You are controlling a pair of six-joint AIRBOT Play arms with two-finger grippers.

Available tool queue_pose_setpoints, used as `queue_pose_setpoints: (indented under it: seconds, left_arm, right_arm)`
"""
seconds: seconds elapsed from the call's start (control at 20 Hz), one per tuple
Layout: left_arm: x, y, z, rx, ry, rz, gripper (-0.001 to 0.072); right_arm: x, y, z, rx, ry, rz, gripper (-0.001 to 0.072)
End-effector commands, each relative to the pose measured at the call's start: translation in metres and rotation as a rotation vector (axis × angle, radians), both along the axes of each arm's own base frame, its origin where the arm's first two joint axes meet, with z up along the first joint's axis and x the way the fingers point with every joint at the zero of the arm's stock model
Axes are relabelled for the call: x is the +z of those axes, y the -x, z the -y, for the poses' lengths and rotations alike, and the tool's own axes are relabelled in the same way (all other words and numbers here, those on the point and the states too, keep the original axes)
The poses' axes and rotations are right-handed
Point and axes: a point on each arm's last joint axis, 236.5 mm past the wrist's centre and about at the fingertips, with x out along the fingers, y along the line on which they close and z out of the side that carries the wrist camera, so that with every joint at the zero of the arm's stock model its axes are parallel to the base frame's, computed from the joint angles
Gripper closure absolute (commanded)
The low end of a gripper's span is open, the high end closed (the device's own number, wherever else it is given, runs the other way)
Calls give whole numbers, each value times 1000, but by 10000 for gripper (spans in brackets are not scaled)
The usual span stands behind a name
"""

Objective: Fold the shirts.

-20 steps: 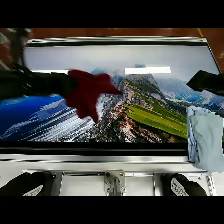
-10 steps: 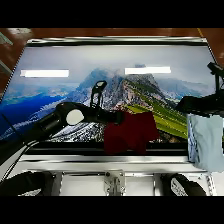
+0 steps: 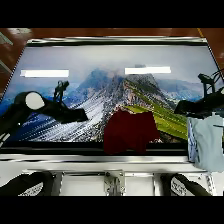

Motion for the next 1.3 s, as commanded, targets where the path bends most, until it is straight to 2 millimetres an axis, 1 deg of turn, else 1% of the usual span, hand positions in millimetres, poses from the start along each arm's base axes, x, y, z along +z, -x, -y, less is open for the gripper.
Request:
queue_pose_setpoints:
  seconds: [0.0, 0.05, 0.1, 0.15, 0.3, 0.4, 0.5, 0.6, 0.65, 0.75, 0.8, 0.85, 0.95, 1.0, 1.1, 1.2, 1.25]
  left_arm:
    - [-43, 69, 22, 9, 156, -203, -5]
    - [-55, 77, 34, 21, 191, -211, -3]
    - [-67, 82, 46, 51, 211, -209, 50]
    - [-77, 84, 58, 77, 226, -200, 119]
    - [-95, 98, 89, 62, 244, -223, 115]
    - [-108, 101, 104, 55, 253, -240, 116]
    - [-120, 100, 115, 54, 268, -266, 116]
    - [-124, 92, 125, 46, 293, -262, 118]
    - [-126, 85, 128, 57, 294, -254, 155]
    - [-122, 75, 135, 58, 306, -238, 586]
    - [-117, 73, 137, 45, 315, -225, 643]
    - [-112, 71, 139, 20, 322, -201, 665]
    - [-109, 70, 136, -4, 309, -171, 665]
    - [-108, 71, 134, -24, 297, -160, 665]
    - [-103, 74, 135, -40, 303, -156, 665]
    - [-98, 74, 135, -46, 313, -147, 665]
    - [-95, 73, 136, -47, 317, -141, 666]
  right_arm:
    - [-36, -2, -29, 43, -235, -120, 23]
    - [-41, -4, -34, 65, -301, -125, 23]
    - [-43, -7, -34, 56, -347, -124, 23]
    - [-46, -9, -30, 30, -365, -124, 23]
    - [-49, -9, -11, -27, -370, -121, 23]
    - [-50, -9, -1, -55, -364, -115, 23]
    - [-51, -8, 5, -66, -358, -117, 22]
    - [-54, -4, 3, -69, -364, -130, 22]
    - [-57, 0, 0, -72, -373, -143, 22]
    - [-68, 12, -6, -78, -391, -186, 22]
    - [-77, 20, -10, -87, -400, -210, 22]
    - [-87, 27, -13, -101, -405, -229, 22]
    - [-107, 34, -18, -160, -413, -245, 22]
    - [-117, 37, -24, -198, -432, -246, 22]
    - [-130, 41, -36, -230, -472, -234, 23]
    - [-140, 47, -37, -236, -464, -235, 23]
    - [-142, 47, -38, -245, -464, -232, 23]
